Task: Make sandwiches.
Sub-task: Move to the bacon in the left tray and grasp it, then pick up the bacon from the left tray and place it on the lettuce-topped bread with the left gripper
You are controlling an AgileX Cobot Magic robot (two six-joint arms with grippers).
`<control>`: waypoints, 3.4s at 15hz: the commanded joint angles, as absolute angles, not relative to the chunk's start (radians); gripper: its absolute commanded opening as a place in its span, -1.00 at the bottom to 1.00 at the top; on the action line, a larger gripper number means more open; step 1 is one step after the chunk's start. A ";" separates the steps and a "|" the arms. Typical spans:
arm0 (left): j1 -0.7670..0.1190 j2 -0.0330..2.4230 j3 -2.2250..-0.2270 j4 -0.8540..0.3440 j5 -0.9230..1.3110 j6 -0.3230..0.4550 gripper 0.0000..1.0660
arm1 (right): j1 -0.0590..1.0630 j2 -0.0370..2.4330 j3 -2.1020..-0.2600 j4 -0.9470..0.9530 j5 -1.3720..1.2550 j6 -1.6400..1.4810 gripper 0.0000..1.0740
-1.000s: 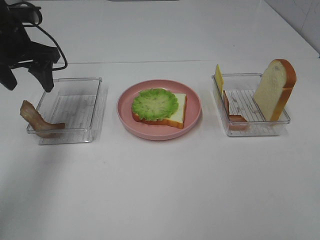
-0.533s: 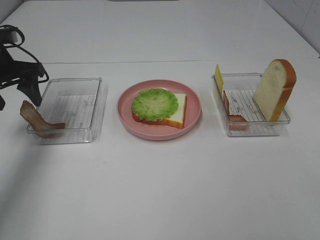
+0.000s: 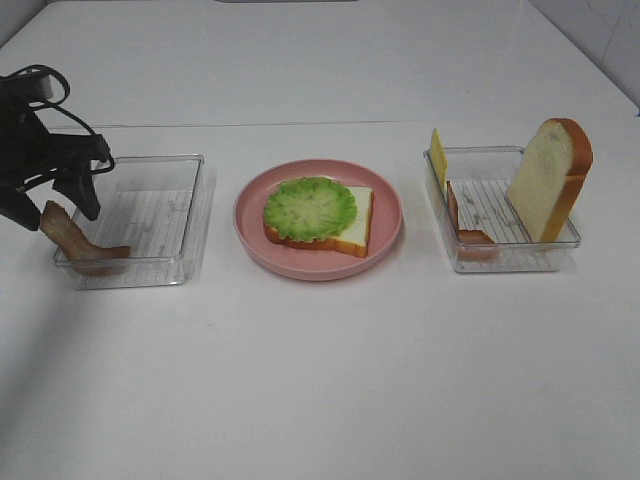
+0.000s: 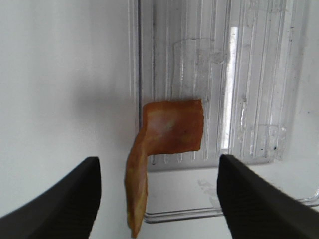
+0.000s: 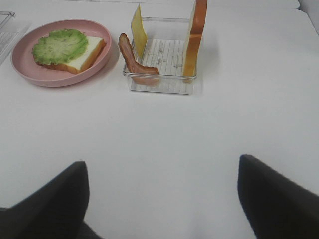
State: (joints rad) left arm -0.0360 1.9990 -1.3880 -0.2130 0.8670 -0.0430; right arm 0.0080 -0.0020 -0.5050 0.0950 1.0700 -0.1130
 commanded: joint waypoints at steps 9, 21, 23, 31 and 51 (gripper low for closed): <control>-0.034 2.044 -1.382 -0.213 0.852 -0.034 -0.67 | 0.002 -0.017 -0.503 0.099 1.061 -0.118 0.45; -0.034 2.024 -1.394 -0.216 0.870 -0.008 -1.00 | 0.002 -0.017 -0.503 0.099 1.061 -0.118 0.45; -0.034 2.020 -1.419 -0.216 0.883 -0.008 -1.00 | 0.002 -0.017 -0.503 0.099 1.061 -0.118 0.45; -0.034 2.020 -1.469 -0.330 0.898 0.061 -1.00 | 0.002 -0.017 -0.503 0.099 1.061 -0.118 0.45; -0.341 2.335 -1.686 -1.343 0.890 0.616 -1.00 | 0.002 -0.017 -0.503 0.099 1.061 -0.118 0.45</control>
State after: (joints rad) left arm -0.3390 2.3330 -1.6840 -1.3160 0.8890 0.6050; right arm 0.0080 -0.0020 -0.5050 0.0950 1.0700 -0.1130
